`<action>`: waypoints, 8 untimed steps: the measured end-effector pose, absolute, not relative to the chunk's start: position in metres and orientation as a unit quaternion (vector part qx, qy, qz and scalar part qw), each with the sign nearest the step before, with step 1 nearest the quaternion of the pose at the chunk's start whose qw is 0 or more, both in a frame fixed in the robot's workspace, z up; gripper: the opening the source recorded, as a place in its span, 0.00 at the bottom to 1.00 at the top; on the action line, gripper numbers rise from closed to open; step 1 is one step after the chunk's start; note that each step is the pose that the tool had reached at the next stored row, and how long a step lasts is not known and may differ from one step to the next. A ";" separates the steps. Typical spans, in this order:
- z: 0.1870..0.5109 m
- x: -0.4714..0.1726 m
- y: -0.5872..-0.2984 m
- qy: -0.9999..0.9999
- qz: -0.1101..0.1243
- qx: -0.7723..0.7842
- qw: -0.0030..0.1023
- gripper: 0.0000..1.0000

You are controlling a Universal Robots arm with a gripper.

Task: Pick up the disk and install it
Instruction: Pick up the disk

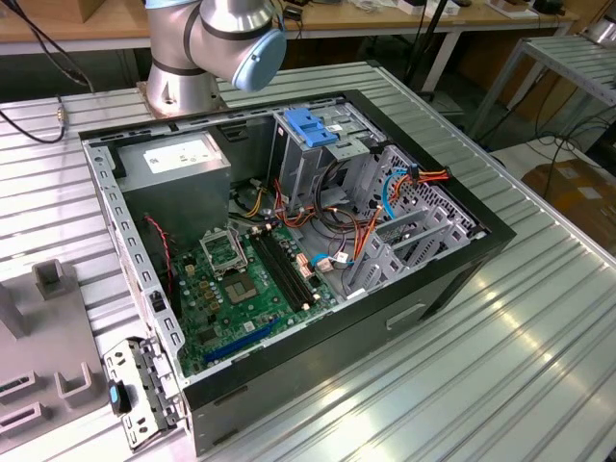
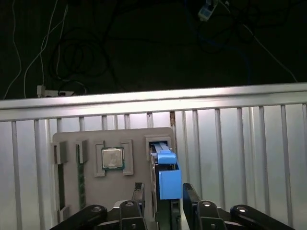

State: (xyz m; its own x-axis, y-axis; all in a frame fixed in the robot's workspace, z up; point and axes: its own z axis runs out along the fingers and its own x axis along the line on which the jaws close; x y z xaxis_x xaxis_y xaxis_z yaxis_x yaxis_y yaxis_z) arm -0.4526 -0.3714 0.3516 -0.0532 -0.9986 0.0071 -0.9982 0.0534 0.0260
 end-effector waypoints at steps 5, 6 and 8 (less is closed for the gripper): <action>0.339 -0.453 -0.371 -0.714 -0.007 0.700 0.011 0.52; 0.337 -0.453 -0.371 -0.713 -0.006 0.701 0.011 0.52; 0.333 -0.453 -0.371 -0.711 -0.006 0.703 0.011 0.52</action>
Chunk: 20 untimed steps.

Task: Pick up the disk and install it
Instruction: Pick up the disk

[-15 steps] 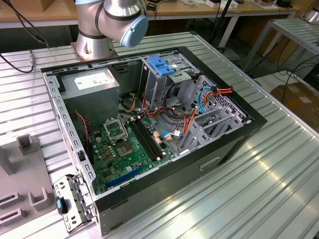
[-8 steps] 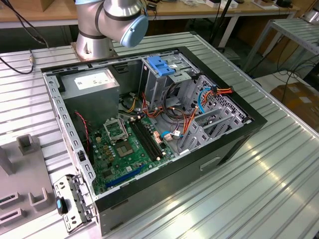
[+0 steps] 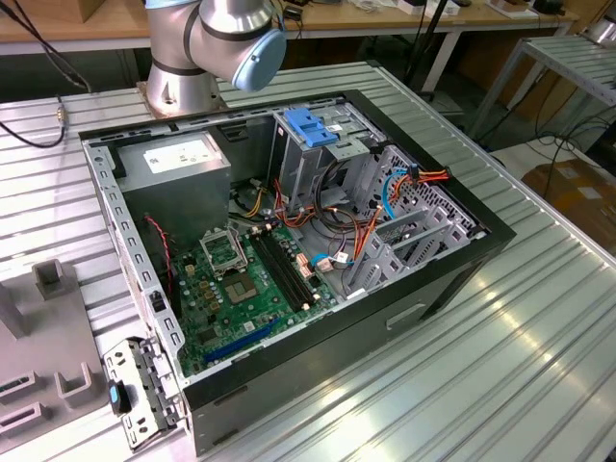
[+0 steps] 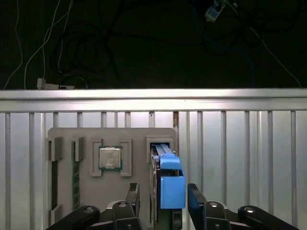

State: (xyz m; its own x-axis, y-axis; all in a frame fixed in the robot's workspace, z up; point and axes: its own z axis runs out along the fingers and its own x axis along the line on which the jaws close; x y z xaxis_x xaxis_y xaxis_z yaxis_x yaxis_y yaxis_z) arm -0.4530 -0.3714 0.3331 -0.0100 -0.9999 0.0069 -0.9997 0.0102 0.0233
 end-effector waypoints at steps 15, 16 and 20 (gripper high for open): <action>0.307 -0.457 -0.370 -0.705 -0.003 0.709 0.008 0.52; 0.306 -0.457 -0.369 -0.705 -0.003 0.709 0.007 0.52; 0.300 -0.457 -0.368 -0.705 -0.003 0.709 0.007 0.52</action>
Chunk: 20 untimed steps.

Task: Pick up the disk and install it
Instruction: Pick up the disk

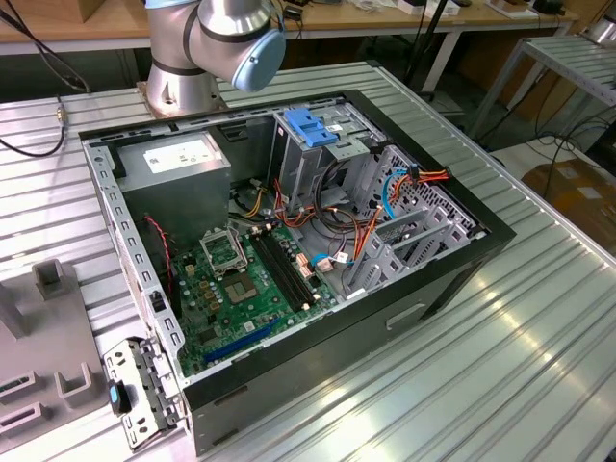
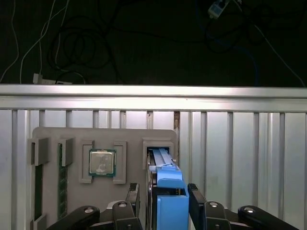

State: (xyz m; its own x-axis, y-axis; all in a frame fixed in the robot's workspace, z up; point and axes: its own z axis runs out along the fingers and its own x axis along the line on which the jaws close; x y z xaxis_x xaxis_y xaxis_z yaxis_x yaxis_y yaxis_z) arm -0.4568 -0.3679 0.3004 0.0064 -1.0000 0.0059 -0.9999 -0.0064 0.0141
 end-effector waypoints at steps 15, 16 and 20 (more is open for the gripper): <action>0.296 -0.457 -0.368 -0.705 -0.003 0.709 0.007 0.38; 0.295 -0.457 -0.368 -0.705 -0.003 0.709 0.007 0.38; 0.294 -0.457 -0.368 -0.705 -0.003 0.709 0.007 0.38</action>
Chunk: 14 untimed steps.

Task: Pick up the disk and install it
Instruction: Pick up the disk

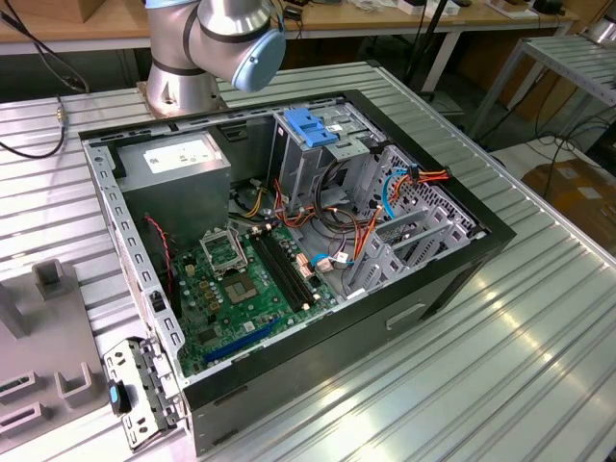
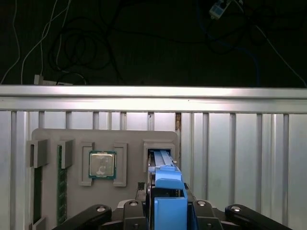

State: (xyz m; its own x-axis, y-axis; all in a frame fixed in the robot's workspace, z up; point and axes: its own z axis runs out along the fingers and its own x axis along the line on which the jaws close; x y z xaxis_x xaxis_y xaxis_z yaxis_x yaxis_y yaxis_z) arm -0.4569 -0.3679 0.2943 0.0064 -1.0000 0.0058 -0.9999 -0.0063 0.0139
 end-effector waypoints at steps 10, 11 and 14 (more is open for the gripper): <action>0.294 -0.457 -0.368 -0.705 -0.003 0.709 0.007 0.39; 0.294 -0.457 -0.368 -0.705 -0.003 0.709 0.007 0.39; 0.294 -0.457 -0.368 -0.705 -0.003 0.709 0.007 0.45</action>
State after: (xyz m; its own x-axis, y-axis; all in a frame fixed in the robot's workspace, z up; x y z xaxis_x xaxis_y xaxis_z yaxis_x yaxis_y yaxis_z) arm -0.4571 -0.3679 0.2943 0.0064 -1.0000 0.0059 -0.9999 -0.0063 0.0136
